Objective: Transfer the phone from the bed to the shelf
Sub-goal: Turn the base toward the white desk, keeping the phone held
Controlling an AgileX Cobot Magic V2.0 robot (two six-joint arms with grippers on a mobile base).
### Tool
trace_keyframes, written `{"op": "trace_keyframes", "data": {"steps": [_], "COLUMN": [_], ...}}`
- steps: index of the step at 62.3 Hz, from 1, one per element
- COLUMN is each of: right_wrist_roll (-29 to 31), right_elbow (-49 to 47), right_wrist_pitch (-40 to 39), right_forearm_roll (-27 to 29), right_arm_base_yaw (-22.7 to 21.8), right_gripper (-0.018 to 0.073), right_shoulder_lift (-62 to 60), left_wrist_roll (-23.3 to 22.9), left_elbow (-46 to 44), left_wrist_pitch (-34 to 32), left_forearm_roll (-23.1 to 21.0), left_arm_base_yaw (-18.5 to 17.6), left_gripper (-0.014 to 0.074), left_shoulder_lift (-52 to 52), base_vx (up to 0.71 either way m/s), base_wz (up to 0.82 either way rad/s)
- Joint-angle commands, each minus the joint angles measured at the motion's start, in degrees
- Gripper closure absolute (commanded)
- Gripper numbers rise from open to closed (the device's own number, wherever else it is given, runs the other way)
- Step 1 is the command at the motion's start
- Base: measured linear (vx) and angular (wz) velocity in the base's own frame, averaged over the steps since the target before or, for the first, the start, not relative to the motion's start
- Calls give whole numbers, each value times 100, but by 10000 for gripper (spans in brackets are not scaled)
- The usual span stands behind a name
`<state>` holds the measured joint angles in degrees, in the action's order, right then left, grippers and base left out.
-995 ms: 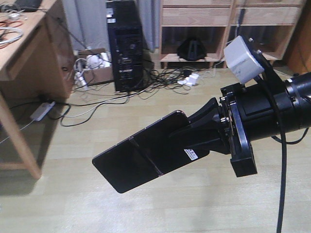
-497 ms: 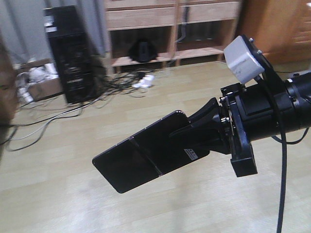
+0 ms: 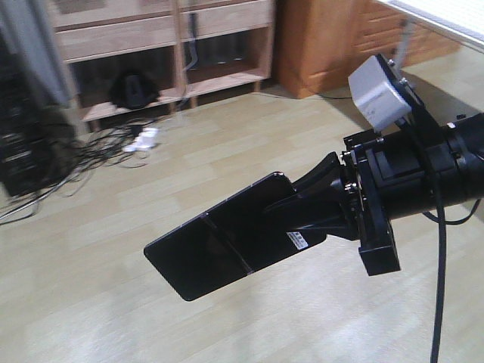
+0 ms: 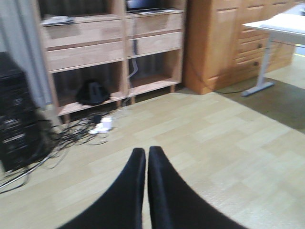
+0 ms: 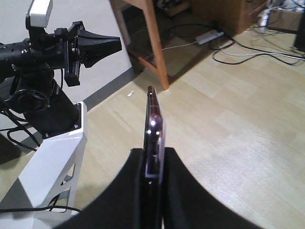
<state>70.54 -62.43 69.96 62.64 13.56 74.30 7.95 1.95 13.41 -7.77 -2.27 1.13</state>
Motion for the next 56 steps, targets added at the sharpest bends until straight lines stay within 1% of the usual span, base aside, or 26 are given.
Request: {"op": "trace_keyframes", "data": {"steps": [1, 56], "right_wrist_roll": [35, 35], "right_elbow": [-148, -148], "right_wrist_pitch": [398, 398], "right_forearm_roll": [541, 541], "right_arm_base_yaw": [-12, -12], "right_gripper": [560, 560], "right_shoulder_lift": [-180, -180], "left_wrist_roll": [-22, -22], "left_elbow": [9, 9], "left_wrist_pitch": [-409, -409], "left_forearm_roll": [-55, -55], "left_arm_base_yaw": [4, 4], "left_gripper": [596, 596], "left_shoulder_lift": [28, 28], "base_vx": [12, 11], "base_wz": [-46, -44]}}
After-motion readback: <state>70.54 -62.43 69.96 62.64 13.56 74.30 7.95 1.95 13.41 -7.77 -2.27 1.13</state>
